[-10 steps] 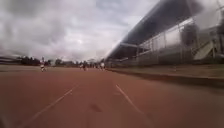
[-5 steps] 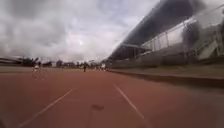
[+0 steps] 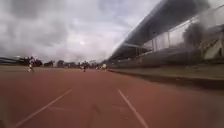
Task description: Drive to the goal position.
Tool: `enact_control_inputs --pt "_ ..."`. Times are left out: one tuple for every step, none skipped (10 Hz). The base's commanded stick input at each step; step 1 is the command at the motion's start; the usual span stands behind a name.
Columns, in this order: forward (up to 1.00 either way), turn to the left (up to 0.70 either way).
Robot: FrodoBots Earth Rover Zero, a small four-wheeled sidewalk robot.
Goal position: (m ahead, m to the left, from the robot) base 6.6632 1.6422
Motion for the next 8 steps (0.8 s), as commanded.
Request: enact_control_inputs --pt "0.85 0.0" --pt "0.85 0.0" --pt "0.85 0.0" --pt "0.85 0.0" --pt "0.85 0.0" --pt "0.85 0.0" --pt "0.85 0.0" --pt "0.85 0.0"
